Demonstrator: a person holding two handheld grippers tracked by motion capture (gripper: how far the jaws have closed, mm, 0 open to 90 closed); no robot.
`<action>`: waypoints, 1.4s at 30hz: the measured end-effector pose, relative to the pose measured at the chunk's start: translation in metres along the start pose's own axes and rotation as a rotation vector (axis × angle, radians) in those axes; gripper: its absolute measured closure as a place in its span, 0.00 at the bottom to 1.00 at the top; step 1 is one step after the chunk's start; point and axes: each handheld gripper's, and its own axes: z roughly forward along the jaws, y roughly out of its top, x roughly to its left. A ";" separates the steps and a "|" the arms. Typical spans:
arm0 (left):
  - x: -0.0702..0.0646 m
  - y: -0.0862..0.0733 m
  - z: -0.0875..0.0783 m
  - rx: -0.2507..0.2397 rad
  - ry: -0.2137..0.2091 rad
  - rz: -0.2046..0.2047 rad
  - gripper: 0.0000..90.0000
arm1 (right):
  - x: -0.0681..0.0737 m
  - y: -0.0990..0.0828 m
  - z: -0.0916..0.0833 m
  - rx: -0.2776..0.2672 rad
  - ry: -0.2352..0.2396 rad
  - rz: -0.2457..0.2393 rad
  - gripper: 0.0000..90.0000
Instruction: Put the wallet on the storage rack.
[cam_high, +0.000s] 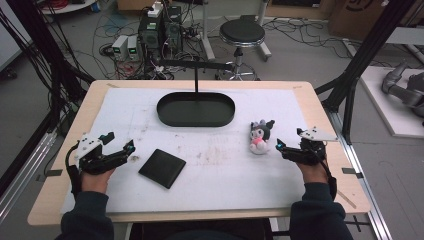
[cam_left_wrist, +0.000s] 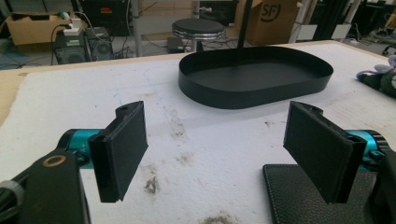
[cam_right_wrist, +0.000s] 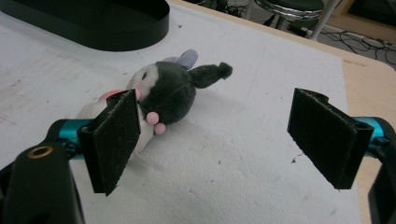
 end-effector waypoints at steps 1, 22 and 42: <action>-0.001 0.000 0.001 0.005 -0.007 0.003 0.24 | 0.000 0.000 0.000 0.001 0.000 0.000 0.19; -0.027 -0.015 0.035 0.308 -0.300 0.074 0.37 | -0.001 -0.002 0.001 0.002 0.016 -0.013 0.19; -0.009 -0.025 0.045 0.507 -0.431 -0.118 0.80 | 0.006 -0.005 -0.005 0.024 0.000 -0.051 0.20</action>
